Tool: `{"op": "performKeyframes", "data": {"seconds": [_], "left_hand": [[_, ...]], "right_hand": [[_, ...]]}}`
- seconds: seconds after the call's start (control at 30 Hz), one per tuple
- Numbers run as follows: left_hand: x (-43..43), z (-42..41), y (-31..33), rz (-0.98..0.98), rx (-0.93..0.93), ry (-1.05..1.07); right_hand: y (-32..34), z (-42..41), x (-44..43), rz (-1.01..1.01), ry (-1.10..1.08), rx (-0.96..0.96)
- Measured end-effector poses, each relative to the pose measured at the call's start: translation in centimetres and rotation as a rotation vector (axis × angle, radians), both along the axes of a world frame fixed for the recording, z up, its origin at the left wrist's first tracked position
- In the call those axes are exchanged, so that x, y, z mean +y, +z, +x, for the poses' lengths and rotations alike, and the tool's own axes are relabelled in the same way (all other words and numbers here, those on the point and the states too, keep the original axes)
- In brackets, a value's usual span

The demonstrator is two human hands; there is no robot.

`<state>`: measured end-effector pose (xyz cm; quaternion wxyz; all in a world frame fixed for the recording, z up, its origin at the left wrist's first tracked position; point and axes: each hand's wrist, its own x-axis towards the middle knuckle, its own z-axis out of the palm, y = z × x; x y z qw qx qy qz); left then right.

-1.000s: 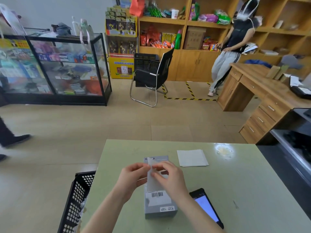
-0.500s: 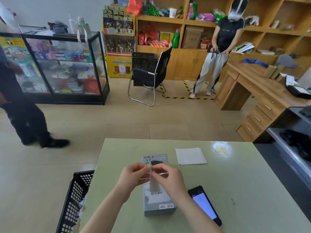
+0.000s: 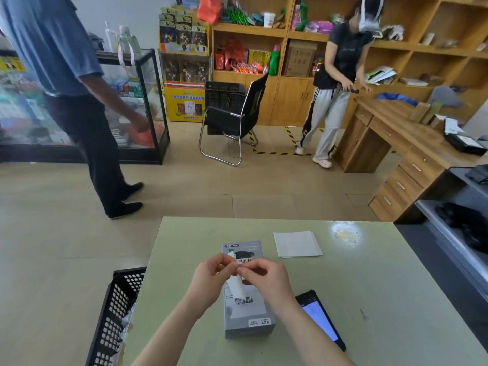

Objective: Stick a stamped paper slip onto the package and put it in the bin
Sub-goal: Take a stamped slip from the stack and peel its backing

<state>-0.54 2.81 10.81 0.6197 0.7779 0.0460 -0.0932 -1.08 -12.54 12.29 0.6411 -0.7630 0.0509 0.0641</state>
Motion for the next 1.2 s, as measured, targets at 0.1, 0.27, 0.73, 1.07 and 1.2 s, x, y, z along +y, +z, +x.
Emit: {"op": "performKeyframes", "data": {"seconds": [0.1, 0.27, 0.73, 1.07, 1.2], "left_hand": [[-0.1, 0.0, 0.0, 0.045, -0.038, -0.009], [-0.3, -0.3, -0.5, 0.085, -0.109, 0.023], [0.7, -0.6, -2.5, -0.087, -0.033, 0.173], [3.1, -1.1, -4.5, -0.099, -0.018, 0.234], [4.7, -1.0, -5.3, -0.080, 0.021, 0.271]], "right_hand": [[-0.1, 0.0, 0.1, -0.005, -0.023, 0.017], [-0.3, 0.1, 0.0, -0.025, -0.109, 0.025], [-2.3, 0.7, -1.8, 0.135, -0.337, 0.173], [-3.7, 2.0, -4.7, 0.038, -0.356, 0.267], [-3.7, 2.4, -6.0, 0.053, -0.345, 0.281]]}}
